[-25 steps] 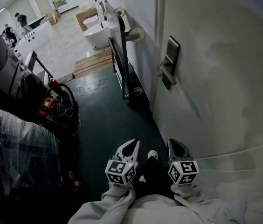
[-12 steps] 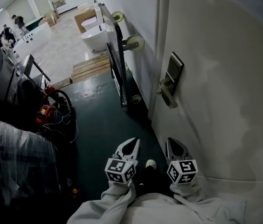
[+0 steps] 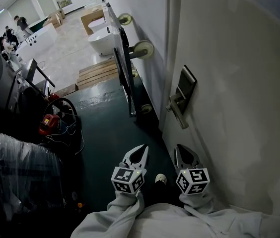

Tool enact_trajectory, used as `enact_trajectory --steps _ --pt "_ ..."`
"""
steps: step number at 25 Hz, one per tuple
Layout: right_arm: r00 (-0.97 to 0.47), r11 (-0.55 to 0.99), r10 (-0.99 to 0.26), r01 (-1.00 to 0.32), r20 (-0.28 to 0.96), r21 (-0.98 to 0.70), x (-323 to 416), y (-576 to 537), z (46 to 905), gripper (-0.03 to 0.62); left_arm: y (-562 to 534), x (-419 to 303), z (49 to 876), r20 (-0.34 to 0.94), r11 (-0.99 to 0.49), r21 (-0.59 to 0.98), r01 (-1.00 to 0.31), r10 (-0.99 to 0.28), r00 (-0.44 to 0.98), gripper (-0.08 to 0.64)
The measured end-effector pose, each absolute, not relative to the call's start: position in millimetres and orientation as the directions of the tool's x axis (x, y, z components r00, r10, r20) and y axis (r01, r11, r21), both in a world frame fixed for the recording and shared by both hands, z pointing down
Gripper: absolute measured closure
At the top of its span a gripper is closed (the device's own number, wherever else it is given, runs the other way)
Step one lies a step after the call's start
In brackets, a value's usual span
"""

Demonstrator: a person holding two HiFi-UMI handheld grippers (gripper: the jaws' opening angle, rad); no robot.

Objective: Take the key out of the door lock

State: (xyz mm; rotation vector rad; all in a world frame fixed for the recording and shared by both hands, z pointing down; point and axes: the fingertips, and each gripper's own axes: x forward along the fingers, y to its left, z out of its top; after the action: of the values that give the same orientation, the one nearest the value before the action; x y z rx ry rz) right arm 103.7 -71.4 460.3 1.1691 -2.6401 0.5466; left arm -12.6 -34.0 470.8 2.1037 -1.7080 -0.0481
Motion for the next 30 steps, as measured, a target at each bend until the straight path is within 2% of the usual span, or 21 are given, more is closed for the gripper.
enact_trajectory --steps 14,30 --pt "-0.661 0.614 -0.670 -0.749 0.338 -0.248 99 -83 473 0.540 -57 -11 481 0.221 -0.168 0.367 -0.915 -0.940 0.261 0.545" --pt "-0.545 0.485 -0.756 -0.839 0.364 -0.249 93 -106 476 0.540 -104 -25 477 0.226 -0.301 0.400 -0.865 -0.883 0.412 0.545"
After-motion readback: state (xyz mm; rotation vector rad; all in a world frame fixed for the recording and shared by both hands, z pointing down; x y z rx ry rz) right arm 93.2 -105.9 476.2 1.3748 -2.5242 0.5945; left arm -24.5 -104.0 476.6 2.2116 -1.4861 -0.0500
